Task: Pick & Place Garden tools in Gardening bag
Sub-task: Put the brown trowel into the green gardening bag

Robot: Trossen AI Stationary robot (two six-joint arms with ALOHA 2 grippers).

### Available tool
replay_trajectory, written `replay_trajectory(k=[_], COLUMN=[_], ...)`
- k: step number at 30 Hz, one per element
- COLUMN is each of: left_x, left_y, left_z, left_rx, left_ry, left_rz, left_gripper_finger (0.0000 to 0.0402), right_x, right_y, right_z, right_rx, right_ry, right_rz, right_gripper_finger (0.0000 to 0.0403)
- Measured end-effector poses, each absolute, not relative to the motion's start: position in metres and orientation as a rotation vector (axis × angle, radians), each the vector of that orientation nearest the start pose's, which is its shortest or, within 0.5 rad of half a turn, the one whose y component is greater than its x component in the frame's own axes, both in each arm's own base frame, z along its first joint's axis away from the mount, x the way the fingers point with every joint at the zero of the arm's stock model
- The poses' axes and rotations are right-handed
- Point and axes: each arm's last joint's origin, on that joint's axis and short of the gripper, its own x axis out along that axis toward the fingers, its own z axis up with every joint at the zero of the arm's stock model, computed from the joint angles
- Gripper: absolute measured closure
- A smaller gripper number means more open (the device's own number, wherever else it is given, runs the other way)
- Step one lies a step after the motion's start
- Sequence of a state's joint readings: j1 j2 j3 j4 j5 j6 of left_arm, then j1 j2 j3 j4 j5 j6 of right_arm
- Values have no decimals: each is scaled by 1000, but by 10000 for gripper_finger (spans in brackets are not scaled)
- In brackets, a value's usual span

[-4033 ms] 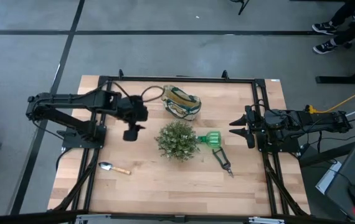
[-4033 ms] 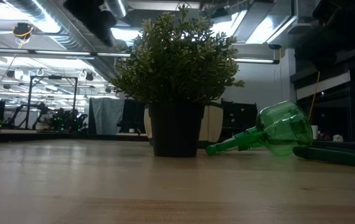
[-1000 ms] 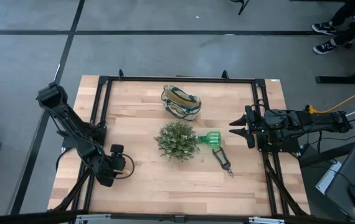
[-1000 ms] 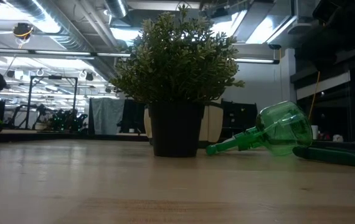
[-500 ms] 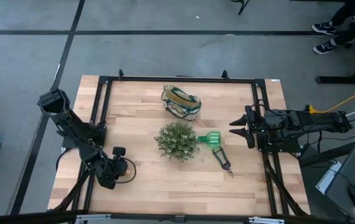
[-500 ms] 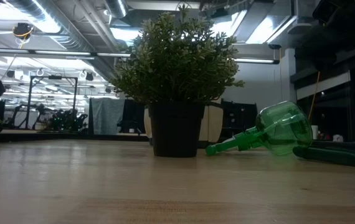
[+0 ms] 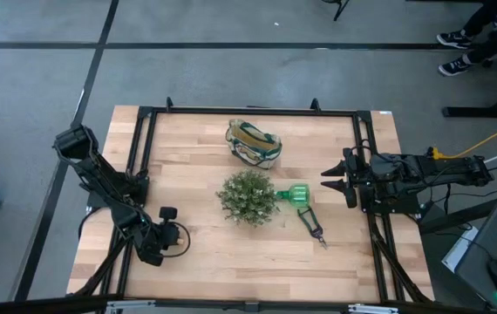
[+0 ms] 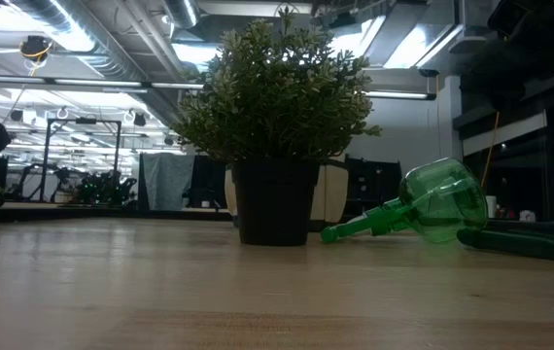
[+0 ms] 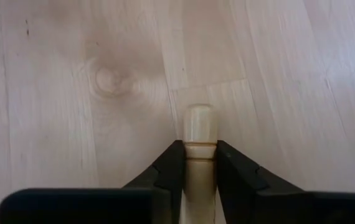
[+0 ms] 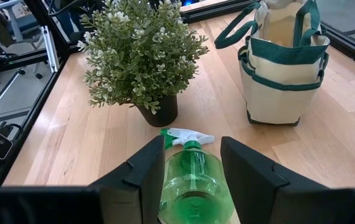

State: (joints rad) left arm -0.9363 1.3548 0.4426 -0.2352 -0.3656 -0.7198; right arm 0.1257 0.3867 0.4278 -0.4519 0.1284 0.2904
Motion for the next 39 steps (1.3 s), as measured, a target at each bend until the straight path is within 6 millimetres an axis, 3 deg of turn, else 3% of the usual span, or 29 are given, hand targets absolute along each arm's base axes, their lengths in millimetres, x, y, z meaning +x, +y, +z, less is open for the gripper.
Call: replay_trajectory(k=[16,39], left_x=[131,163], left_y=[-155,-122], left_z=[119,121], left_rx=[24,58], left_ry=[970,929], left_rz=[-126,48], left_gripper_finger=[333,331], right_x=[106,106], right_y=[10,10], right_z=[235,235], right_rx=[234,235], right_ry=[404,404], right_rz=[-62,-62], right_gripper_finger=[243,243])
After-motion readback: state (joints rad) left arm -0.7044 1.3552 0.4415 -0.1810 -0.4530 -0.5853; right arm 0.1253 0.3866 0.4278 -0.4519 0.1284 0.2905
